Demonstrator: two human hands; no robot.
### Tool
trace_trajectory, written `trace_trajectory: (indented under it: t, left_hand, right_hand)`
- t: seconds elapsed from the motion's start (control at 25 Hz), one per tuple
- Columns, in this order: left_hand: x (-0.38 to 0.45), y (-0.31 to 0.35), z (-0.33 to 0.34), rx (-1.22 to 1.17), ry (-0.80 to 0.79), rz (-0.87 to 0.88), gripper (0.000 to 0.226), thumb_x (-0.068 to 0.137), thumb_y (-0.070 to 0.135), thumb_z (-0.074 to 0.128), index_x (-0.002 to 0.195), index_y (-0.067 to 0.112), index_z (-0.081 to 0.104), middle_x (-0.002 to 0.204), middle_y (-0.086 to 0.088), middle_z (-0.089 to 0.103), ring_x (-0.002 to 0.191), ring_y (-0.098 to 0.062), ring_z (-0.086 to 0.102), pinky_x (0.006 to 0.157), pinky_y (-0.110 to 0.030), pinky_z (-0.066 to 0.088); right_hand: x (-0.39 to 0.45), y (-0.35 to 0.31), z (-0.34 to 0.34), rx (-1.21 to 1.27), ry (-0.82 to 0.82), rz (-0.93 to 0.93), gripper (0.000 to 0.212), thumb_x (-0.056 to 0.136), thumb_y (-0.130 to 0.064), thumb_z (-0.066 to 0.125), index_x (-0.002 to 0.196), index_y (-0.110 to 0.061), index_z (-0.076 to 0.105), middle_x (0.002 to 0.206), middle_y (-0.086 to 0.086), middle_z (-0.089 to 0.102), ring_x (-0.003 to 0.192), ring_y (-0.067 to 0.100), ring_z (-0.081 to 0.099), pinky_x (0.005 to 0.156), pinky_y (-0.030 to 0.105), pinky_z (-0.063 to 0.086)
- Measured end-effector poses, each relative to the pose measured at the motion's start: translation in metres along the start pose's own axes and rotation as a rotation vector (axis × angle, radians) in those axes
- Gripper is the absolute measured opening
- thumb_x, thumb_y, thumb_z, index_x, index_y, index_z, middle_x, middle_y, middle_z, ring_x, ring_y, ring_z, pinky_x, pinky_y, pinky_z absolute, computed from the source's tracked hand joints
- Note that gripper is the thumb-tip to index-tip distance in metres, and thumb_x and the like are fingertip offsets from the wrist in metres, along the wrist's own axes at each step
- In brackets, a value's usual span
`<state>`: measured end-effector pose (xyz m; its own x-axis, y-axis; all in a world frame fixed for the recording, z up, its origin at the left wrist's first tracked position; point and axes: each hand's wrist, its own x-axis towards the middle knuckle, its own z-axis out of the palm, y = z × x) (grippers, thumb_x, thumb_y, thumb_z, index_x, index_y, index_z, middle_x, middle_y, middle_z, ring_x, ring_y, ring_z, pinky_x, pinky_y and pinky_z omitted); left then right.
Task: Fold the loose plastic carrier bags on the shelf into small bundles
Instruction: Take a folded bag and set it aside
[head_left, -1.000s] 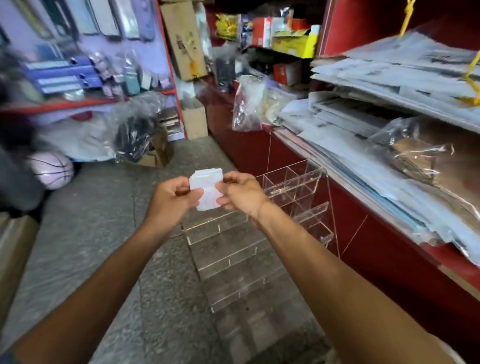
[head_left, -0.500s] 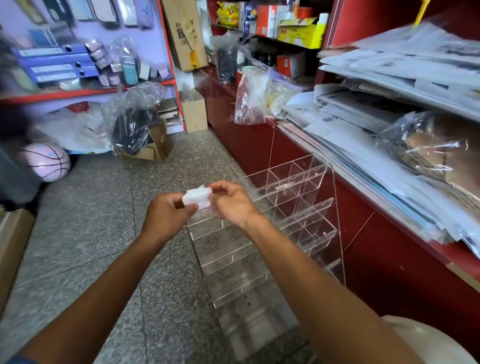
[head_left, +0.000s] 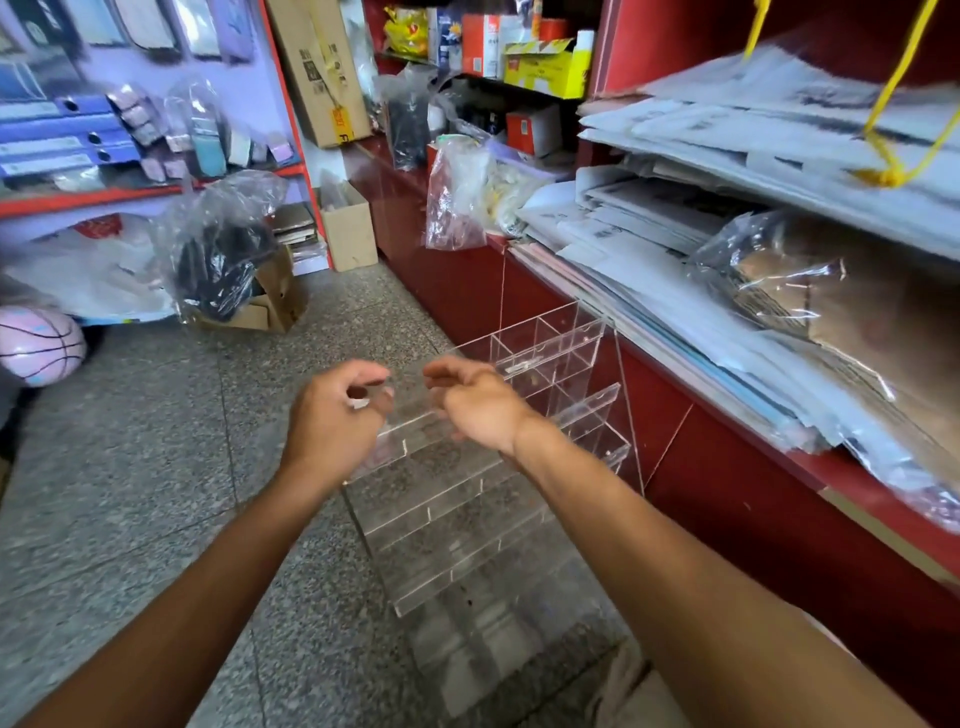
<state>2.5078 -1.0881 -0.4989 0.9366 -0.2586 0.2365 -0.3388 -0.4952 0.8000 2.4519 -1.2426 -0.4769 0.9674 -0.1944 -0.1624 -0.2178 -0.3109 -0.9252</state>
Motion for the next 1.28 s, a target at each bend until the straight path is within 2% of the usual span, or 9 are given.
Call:
trace_trajectory:
  t: [0.24, 0.36, 0.48, 0.6, 0.8, 0.92, 1.04, 1.16, 1.28]
  left_hand:
    - [-0.023, 0.146, 0.140, -0.221, -0.367, 0.314, 0.029, 0.085, 0.015, 0.071, 0.114, 0.022, 0.068, 0.107, 0.010, 0.070, 0.104, -0.002, 0.064, 0.094, -0.020, 0.047]
    - [-0.066, 0.214, 0.211, -0.150, -0.502, 0.533, 0.045, 0.085, 0.025, 0.070, 0.129, 0.023, 0.061, 0.124, 0.003, 0.065, 0.116, -0.012, 0.058, 0.102, -0.029, 0.044]
    - [-0.117, 0.273, 0.274, -0.165, -0.641, 0.668, 0.048, 0.083, 0.026, 0.071, 0.130, 0.024, 0.060, 0.125, 0.002, 0.065, 0.117, -0.014, 0.057, 0.099, -0.029, 0.045]
    - [-0.161, 0.315, 0.325, -0.235, -0.785, 0.752, 0.049, 0.084, 0.030, 0.070, 0.131, 0.020, 0.060, 0.127, 0.002, 0.064, 0.119, -0.013, 0.058, 0.102, -0.030, 0.044]
    - [-0.215, 0.352, 0.373, -0.149, -0.920, 1.027, 0.052, 0.085, 0.037, 0.069, 0.133, 0.021, 0.057, 0.133, 0.005, 0.060, 0.124, -0.013, 0.053, 0.102, -0.031, 0.043]
    - [-0.240, 0.367, 0.396, -0.083, -0.930, 1.140, 0.050, 0.085, 0.035, 0.070, 0.131, 0.017, 0.060, 0.133, 0.001, 0.062, 0.123, -0.019, 0.055, 0.102, -0.034, 0.044]
    - [-0.263, 0.373, 0.418, 0.059, -1.005, 1.194, 0.053, 0.085, 0.036, 0.069, 0.133, 0.018, 0.057, 0.137, 0.000, 0.059, 0.125, -0.018, 0.054, 0.104, -0.029, 0.040]
    - [-0.275, 0.370, 0.435, 0.166, -1.199, 1.085, 0.062, 0.081, 0.038, 0.072, 0.138, 0.024, 0.051, 0.141, 0.003, 0.052, 0.127, -0.015, 0.049, 0.105, -0.030, 0.039]
    - [-0.274, 0.364, 0.442, 0.255, -1.141, 1.139, 0.063, 0.080, 0.043, 0.071, 0.138, 0.028, 0.050, 0.139, 0.005, 0.052, 0.126, -0.018, 0.047, 0.102, -0.039, 0.042]
  right_hand:
    - [-0.107, 0.018, -0.157, 0.058, 0.434, 0.009, 0.026, 0.092, -0.014, 0.062, 0.117, -0.020, 0.060, 0.106, 0.000, 0.065, 0.083, 0.008, 0.059, 0.075, 0.025, 0.050]
    - [-0.185, 0.055, -0.222, -0.021, 0.719, 0.081, 0.039, 0.086, -0.023, 0.068, 0.124, -0.024, 0.057, 0.116, -0.009, 0.061, 0.094, 0.006, 0.056, 0.074, 0.004, 0.042]
    - [-0.269, 0.099, -0.270, -0.083, 0.920, 0.175, 0.053, 0.075, -0.037, 0.071, 0.126, -0.029, 0.057, 0.106, -0.008, 0.065, 0.103, 0.014, 0.062, 0.083, 0.015, 0.048]
    - [-0.344, 0.138, -0.299, -0.095, 1.057, 0.261, 0.050, 0.083, -0.024, 0.071, 0.131, -0.024, 0.056, 0.104, -0.015, 0.061, 0.107, 0.013, 0.057, 0.075, 0.012, 0.043]
    - [-0.441, 0.188, -0.332, -0.393, 1.134, 0.426, 0.052, 0.086, -0.025, 0.067, 0.136, -0.023, 0.052, 0.135, -0.002, 0.055, 0.118, 0.019, 0.056, 0.090, 0.028, 0.043]
    - [-0.478, 0.208, -0.345, -0.753, 0.897, 0.645, 0.066, 0.085, -0.036, 0.067, 0.144, -0.024, 0.042, 0.148, -0.002, 0.045, 0.131, 0.023, 0.047, 0.107, 0.037, 0.039]
    - [-0.496, 0.227, -0.345, -0.747, 0.675, 0.868, 0.077, 0.082, -0.051, 0.065, 0.148, -0.034, 0.030, 0.153, -0.008, 0.035, 0.137, 0.023, 0.037, 0.111, 0.044, 0.032]
    - [-0.501, 0.238, -0.345, -0.741, 0.738, 0.784, 0.060, 0.084, -0.039, 0.063, 0.141, -0.034, 0.045, 0.145, -0.006, 0.048, 0.128, 0.021, 0.048, 0.104, 0.038, 0.040]
    - [-0.503, 0.241, -0.347, -0.719, 0.915, 0.670, 0.033, 0.093, -0.027, 0.057, 0.125, -0.027, 0.064, 0.128, -0.003, 0.064, 0.112, 0.023, 0.061, 0.091, 0.034, 0.050]
